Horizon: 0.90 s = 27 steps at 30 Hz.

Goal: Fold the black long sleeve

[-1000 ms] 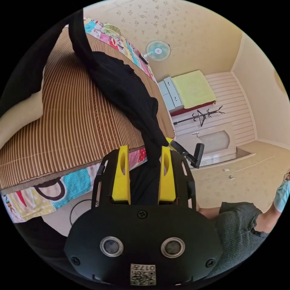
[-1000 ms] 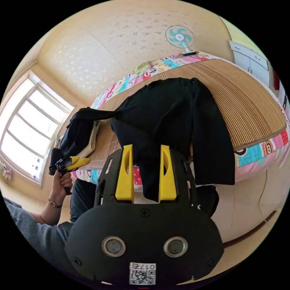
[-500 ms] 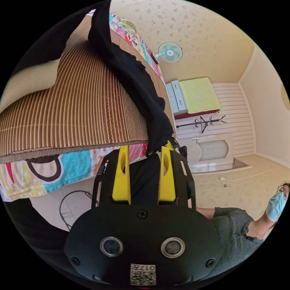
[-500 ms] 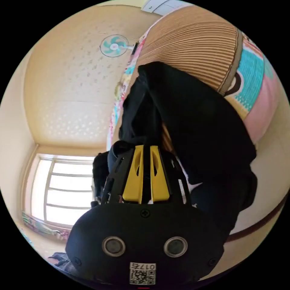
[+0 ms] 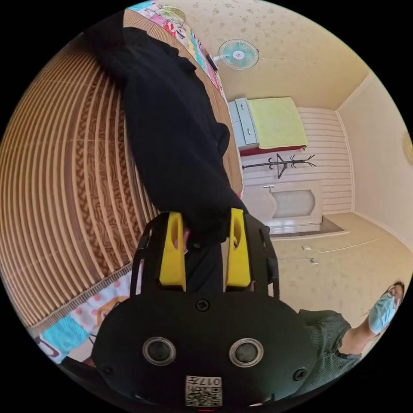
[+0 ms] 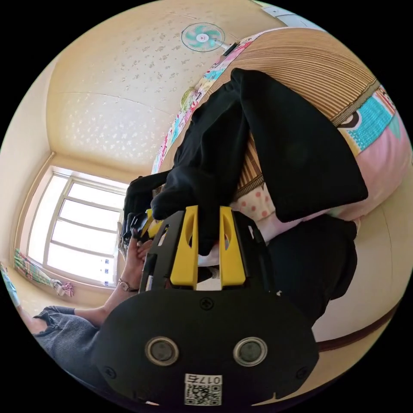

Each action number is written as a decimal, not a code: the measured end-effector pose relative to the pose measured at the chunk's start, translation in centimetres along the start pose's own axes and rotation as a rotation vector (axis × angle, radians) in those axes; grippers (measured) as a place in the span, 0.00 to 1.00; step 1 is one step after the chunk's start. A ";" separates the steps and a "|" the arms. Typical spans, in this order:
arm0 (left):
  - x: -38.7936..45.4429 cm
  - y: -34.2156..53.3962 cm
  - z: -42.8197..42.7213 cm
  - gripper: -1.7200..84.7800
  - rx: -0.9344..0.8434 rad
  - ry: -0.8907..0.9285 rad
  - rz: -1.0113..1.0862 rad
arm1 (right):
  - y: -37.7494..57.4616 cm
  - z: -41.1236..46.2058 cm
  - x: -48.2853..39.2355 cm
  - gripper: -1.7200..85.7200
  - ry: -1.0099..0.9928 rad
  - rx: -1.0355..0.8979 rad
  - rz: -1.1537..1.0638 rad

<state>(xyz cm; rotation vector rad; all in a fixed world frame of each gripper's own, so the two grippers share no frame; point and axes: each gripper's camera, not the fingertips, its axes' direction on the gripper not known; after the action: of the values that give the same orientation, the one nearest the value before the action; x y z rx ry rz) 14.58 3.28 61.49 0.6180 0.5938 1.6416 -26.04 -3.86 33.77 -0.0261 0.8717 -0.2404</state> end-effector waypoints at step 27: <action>-5.4 12.6 -11.2 0.06 0.111 -0.158 -0.007 | 1.8 1.2 -2.9 0.05 0.037 -0.223 -0.190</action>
<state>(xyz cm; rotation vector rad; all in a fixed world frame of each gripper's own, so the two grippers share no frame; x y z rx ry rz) -1.38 -4.38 61.54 0.8182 0.5729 1.5443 -26.57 -1.60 36.48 -0.3139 0.9305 -0.3213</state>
